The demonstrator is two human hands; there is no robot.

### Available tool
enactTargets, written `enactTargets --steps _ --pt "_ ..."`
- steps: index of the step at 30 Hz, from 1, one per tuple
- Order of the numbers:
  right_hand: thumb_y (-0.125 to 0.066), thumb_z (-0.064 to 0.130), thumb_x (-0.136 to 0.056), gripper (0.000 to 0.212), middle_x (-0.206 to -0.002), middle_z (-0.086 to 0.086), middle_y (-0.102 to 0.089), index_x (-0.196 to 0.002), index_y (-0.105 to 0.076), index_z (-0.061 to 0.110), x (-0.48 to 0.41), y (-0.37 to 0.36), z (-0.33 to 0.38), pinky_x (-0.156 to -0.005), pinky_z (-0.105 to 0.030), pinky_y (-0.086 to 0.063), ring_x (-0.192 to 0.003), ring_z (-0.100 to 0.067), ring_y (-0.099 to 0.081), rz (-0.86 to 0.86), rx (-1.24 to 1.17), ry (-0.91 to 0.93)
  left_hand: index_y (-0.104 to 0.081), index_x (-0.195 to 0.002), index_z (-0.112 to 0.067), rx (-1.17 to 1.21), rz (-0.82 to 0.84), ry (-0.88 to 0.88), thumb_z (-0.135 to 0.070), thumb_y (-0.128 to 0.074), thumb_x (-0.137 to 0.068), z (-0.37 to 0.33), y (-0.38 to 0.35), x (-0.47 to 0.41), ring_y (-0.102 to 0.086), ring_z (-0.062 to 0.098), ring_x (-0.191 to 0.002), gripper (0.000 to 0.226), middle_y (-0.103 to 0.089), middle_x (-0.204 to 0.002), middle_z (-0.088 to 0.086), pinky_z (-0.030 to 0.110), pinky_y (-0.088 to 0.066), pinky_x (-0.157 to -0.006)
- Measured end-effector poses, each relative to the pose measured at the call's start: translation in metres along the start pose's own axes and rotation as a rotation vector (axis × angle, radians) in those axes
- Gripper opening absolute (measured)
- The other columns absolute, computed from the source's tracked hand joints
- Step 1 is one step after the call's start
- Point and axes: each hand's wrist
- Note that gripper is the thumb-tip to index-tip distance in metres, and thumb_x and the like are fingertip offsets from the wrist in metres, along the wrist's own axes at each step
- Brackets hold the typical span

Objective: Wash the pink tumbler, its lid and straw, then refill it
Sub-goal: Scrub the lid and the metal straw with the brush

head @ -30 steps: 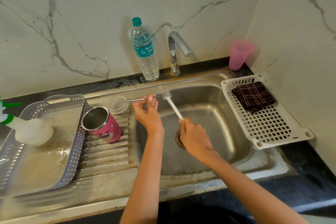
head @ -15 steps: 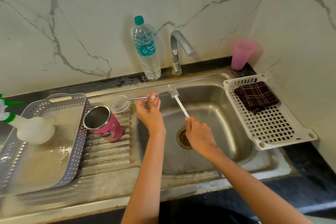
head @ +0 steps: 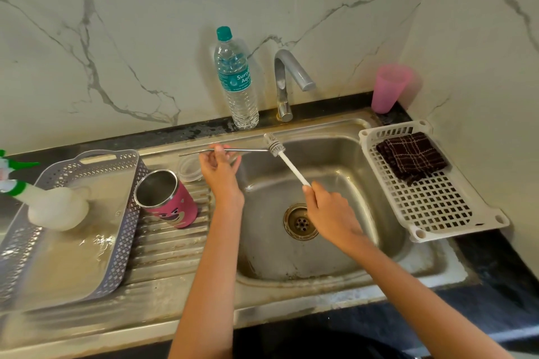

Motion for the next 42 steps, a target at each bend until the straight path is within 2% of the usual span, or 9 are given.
enactTargets --steps 6,10,13,16,21,25,29,37,42 --pt "-0.023 0.039 -0.104 0.035 -0.062 0.001 -0.053 -0.093 -0.047 0.017 0.0 0.003 -0.02 -0.052 -0.031 -0.038 -0.056 -0.019 -0.053 -0.025 0.076 -0.073 -0.057 -0.117 -0.013 0.089 0.021 0.085 -0.018 -0.038 -0.106 -0.002 -0.003 -0.019 -0.059 0.008 -0.078 0.022 -0.053 -0.079 -0.002 0.031 -0.06 -0.083" --pt "-0.026 0.039 -0.105 0.03 -0.058 0.002 -0.051 -0.087 -0.042 0.02 -0.001 0.008 -0.018 -0.047 -0.029 -0.032 -0.049 -0.014 -0.049 -0.024 0.09 0.038 -0.058 -0.125 -0.013 -0.095 0.154 0.231 -0.015 -0.037 -0.107 0.006 -0.008 -0.015 -0.049 0.005 -0.057 0.028 -0.049 -0.072 -0.003 0.016 -0.048 -0.055" --pt "-0.026 0.039 -0.104 0.028 -0.056 0.004 -0.048 -0.092 -0.043 0.021 -0.006 0.01 -0.009 -0.048 -0.031 -0.032 -0.047 -0.018 -0.045 -0.045 0.192 0.18 -0.054 -0.119 -0.009 -0.304 0.28 0.295 -0.01 -0.036 -0.106 0.017 -0.009 -0.005 -0.042 0.005 -0.054 0.022 -0.05 -0.075 -0.001 0.013 -0.031 -0.043" --pt "-0.024 0.039 -0.104 0.033 -0.061 0.0 -0.052 -0.102 -0.047 0.016 -0.012 0.01 -0.005 -0.051 -0.035 -0.042 -0.054 -0.026 -0.051 -0.014 0.312 0.234 -0.052 -0.093 -0.012 -0.436 0.369 0.284 -0.005 -0.035 -0.105 0.022 -0.006 0.002 -0.036 0.008 -0.054 0.021 -0.051 -0.076 0.001 0.012 -0.024 -0.039" --pt "-0.022 0.04 -0.104 0.034 -0.073 -0.008 -0.062 -0.104 -0.046 0.015 -0.028 0.025 -0.014 -0.065 -0.045 -0.052 -0.07 -0.035 -0.063 -0.043 0.338 0.146 -0.059 -0.103 -0.011 -0.557 0.472 0.231 -0.01 -0.039 -0.105 0.022 0.011 0.009 -0.035 0.006 -0.054 0.02 -0.052 -0.075 -0.004 0.011 -0.027 -0.042" --pt "-0.022 0.038 -0.104 0.033 -0.058 0.005 -0.049 -0.11 -0.048 0.018 -0.015 0.021 -0.011 -0.056 -0.037 -0.049 -0.054 -0.024 -0.053 0.058 0.379 0.229 -0.058 -0.104 -0.009 -0.513 0.415 0.232 -0.01 -0.038 -0.106 0.018 0.016 0.006 -0.032 0.005 -0.053 0.02 -0.051 -0.074 -0.003 0.011 -0.026 -0.042" --pt "-0.023 0.037 -0.104 0.039 -0.072 -0.006 -0.062 -0.107 -0.052 0.012 -0.024 0.023 -0.017 -0.065 -0.042 -0.051 -0.067 -0.029 -0.062 -0.048 0.326 0.104 -0.059 -0.11 -0.008 -0.545 0.424 0.199 -0.013 -0.039 -0.106 0.019 0.011 0.015 -0.032 0.005 -0.054 0.021 -0.051 -0.073 -0.005 0.011 -0.027 -0.043" --pt "-0.022 0.039 -0.103 0.036 -0.059 -0.001 -0.055 -0.098 -0.047 0.014 -0.016 0.027 -0.02 -0.054 -0.043 -0.054 -0.052 -0.023 -0.058 -0.121 0.284 0.138 -0.057 -0.106 -0.009 -0.571 0.363 0.199 -0.013 -0.037 -0.106 0.021 0.015 0.013 -0.032 0.007 -0.055 0.021 -0.051 -0.074 -0.004 0.012 -0.027 -0.044" --pt "-0.021 0.039 -0.104 0.035 -0.065 0.0 -0.057 -0.105 -0.048 0.016 -0.013 0.018 -0.01 -0.058 -0.041 -0.054 -0.056 -0.023 -0.057 0.029 0.37 0.182 -0.056 -0.1 -0.012 -0.605 0.395 0.163 -0.014 -0.037 -0.106 0.023 0.011 0.016 -0.034 0.007 -0.057 0.02 -0.052 -0.077 -0.004 0.015 -0.031 -0.051"
Point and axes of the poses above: each hand's wrist, its own x-axis away from the middle knuckle, its own y-axis out of the back of the hand, z = x × y
